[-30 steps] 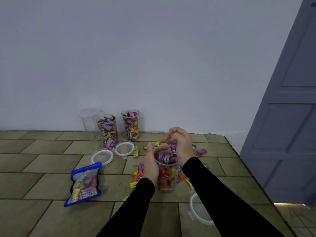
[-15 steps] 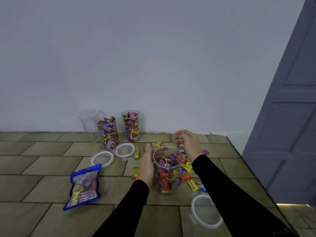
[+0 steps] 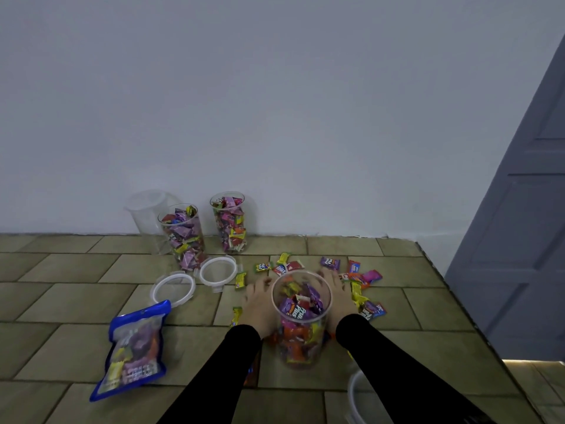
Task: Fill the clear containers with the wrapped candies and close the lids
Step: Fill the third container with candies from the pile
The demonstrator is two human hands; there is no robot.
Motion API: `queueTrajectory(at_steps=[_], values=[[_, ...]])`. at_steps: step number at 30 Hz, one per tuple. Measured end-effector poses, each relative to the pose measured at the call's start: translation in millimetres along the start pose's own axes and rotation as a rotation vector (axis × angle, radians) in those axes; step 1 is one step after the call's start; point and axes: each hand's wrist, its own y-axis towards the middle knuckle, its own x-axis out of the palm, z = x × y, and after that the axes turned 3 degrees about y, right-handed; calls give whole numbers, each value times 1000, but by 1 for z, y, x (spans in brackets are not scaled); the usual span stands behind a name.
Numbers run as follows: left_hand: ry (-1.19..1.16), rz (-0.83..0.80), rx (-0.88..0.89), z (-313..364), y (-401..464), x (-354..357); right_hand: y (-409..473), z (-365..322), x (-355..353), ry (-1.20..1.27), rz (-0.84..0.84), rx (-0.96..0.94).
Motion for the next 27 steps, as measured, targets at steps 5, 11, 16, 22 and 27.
queueTrajectory(at_steps=[5, 11, 16, 22, 27], values=[[59, -18, 47, -8, 18, 10, 19, 6, 9, -156, 7, -22], [-5, 14, 102, -6, 36, 11, 41, 12, 16, 60, -16, -46], [-80, 48, 7, -3, 46, 3, 47, 11, 16, 129, 36, -79], [-220, 66, -17, -5, 50, -2, 55, 13, 11, 194, 24, -86], [-277, 167, -29, -1, 42, -10, 55, 17, 2, 196, 113, -113]])
